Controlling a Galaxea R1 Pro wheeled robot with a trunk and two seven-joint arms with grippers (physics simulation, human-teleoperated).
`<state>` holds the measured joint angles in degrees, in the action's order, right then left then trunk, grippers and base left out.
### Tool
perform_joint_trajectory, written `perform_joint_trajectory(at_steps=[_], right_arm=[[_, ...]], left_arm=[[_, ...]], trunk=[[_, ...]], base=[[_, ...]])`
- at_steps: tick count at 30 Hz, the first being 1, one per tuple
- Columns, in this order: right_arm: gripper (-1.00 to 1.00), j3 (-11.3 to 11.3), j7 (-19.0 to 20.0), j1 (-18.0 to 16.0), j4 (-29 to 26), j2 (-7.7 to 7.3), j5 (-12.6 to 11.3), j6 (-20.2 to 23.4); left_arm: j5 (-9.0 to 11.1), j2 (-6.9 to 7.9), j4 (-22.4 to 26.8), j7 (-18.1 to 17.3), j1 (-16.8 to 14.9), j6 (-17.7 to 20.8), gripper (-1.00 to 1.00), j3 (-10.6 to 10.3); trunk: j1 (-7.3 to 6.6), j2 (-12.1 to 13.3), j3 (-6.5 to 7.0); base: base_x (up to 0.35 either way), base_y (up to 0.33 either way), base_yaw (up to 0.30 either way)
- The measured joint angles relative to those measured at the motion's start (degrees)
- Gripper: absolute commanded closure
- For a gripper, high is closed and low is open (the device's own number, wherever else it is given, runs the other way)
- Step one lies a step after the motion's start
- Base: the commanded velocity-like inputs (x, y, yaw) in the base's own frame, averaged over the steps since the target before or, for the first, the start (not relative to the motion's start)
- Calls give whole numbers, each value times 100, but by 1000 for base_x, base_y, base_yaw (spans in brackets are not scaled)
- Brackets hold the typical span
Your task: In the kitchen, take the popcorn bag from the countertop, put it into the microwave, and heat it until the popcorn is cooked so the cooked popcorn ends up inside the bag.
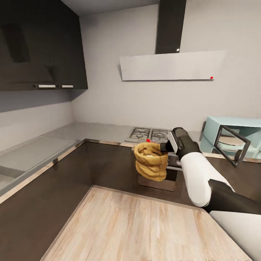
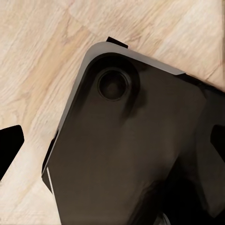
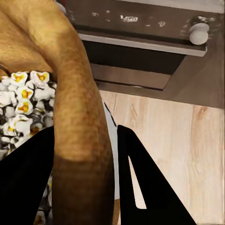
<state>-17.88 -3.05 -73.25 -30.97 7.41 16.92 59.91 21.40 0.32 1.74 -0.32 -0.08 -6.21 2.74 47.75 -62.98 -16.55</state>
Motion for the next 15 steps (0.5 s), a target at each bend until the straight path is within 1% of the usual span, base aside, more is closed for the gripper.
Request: perform_joint_trajectory(at_steps=[2,6,15], right_arm=[[100,0,0,57,5,-35,-3,0],[100,0,4,198,-2,-56,-2,0],[100,0,7,213,-3,-91,-1,0]], left_arm=[[0,-3,0,0,0,0,-100,1],[0,-1,0,0,0,0,-100,0],[-1,-4,0,0,0,8,-100,-6]], trunk=[[0,1,0],[0,0,0],[0,0,0]], base=[[0,0,-286],[0,0,-287],[0,0,-288]])
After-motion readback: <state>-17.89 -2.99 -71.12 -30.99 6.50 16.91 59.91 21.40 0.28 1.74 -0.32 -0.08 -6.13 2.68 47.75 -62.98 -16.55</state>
